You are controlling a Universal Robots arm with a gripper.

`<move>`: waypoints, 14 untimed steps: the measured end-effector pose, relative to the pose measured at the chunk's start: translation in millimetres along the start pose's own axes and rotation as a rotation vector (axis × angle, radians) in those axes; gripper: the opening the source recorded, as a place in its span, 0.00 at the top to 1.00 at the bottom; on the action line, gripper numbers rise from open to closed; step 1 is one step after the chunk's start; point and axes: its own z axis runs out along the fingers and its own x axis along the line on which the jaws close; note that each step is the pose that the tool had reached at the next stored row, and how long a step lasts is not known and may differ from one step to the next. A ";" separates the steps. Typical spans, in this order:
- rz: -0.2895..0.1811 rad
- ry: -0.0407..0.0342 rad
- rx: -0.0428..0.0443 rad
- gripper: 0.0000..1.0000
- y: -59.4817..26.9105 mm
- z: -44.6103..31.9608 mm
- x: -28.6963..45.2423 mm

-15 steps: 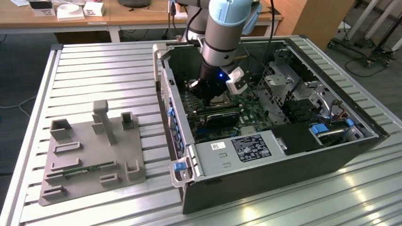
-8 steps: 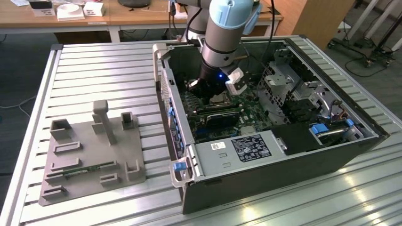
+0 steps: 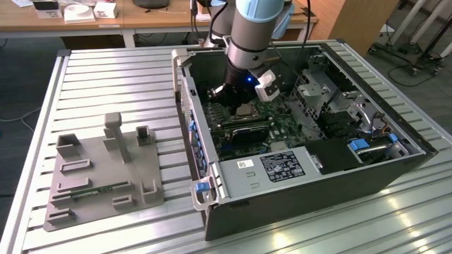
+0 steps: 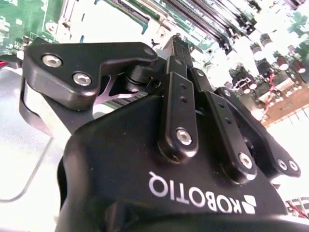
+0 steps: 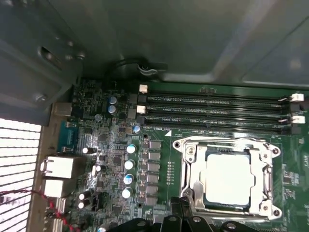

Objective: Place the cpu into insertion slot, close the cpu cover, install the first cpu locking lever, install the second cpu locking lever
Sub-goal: 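Install the second cpu locking lever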

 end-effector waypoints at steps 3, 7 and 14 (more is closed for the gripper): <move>0.000 0.0008 0.0144 0.90 1.1 -7.4 -0.1; -0.001 0.0040 0.0734 0.90 1.6 -9.5 -0.2; -0.001 0.0043 0.0819 0.90 1.7 -9.5 -0.2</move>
